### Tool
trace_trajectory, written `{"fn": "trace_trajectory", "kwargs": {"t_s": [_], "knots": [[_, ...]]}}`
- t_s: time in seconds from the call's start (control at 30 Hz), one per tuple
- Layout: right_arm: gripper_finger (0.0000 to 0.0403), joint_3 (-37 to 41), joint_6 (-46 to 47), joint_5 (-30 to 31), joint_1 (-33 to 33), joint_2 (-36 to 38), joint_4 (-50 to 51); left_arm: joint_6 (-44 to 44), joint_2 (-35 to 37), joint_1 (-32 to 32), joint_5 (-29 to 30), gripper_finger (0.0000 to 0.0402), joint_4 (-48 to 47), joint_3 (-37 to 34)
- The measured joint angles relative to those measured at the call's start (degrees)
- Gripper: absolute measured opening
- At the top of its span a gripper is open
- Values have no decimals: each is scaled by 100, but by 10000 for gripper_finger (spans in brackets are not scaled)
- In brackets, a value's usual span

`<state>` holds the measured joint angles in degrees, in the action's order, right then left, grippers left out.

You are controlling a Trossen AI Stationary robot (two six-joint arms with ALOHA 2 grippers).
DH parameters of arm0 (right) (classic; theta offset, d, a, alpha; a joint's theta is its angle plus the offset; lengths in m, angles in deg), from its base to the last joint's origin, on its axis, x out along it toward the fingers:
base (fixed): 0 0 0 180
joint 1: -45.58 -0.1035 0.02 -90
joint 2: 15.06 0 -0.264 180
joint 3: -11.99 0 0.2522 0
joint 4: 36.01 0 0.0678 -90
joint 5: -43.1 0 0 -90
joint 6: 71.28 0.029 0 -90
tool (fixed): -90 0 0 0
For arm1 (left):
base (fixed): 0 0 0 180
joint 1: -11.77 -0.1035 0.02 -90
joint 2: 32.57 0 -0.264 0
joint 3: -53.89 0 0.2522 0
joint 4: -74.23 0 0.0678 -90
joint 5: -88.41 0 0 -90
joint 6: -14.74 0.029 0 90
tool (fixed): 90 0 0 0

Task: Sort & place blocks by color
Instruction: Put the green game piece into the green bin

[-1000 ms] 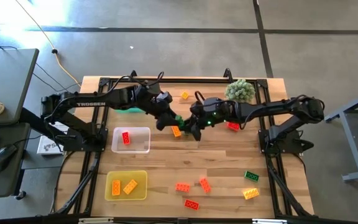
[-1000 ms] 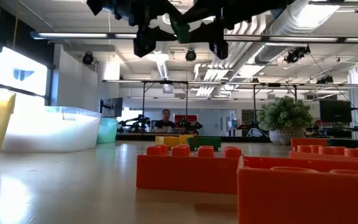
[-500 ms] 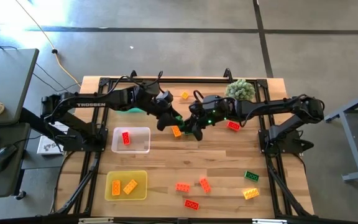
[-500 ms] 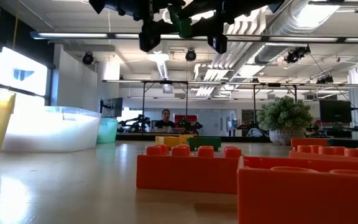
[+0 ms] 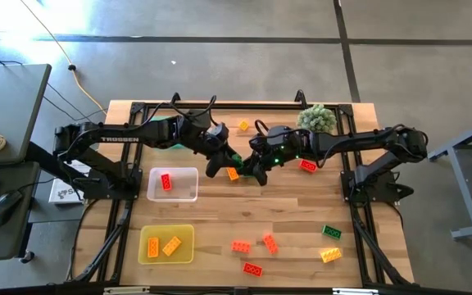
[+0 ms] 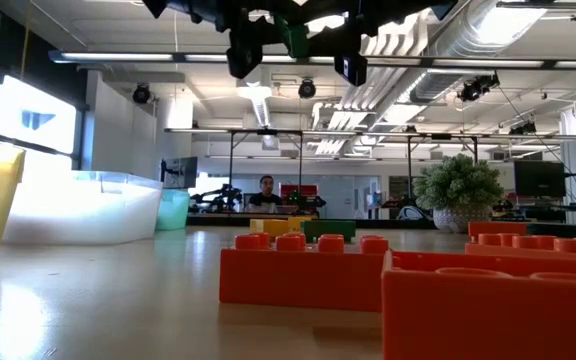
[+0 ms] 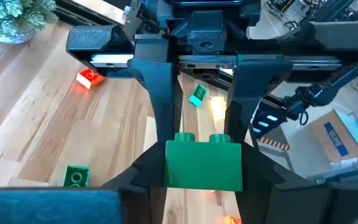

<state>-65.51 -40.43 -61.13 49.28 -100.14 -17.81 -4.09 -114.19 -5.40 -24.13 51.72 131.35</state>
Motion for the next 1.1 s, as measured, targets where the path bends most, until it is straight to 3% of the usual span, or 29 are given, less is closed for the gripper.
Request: {"fn": "trace_trajectory", "kwargs": {"t_s": [0.13,0.33,0.53,0.7,1.1], "knots": [[117,0,19,23,4,0,0,62,0,-4,1,113,0,0],[184,2,184,155,7,-2,15,319,0,-3,115,113,-54,0],[239,2,381,419,7,-2,53,733,0,-39,135,113,-568,0],[254,2,536,524,7,-2,68,1207,0,-250,183,113,-1115,0],[257,2,539,1582,7,-2,292,2806,33,-1144,1847,113,-3385,0]]}}
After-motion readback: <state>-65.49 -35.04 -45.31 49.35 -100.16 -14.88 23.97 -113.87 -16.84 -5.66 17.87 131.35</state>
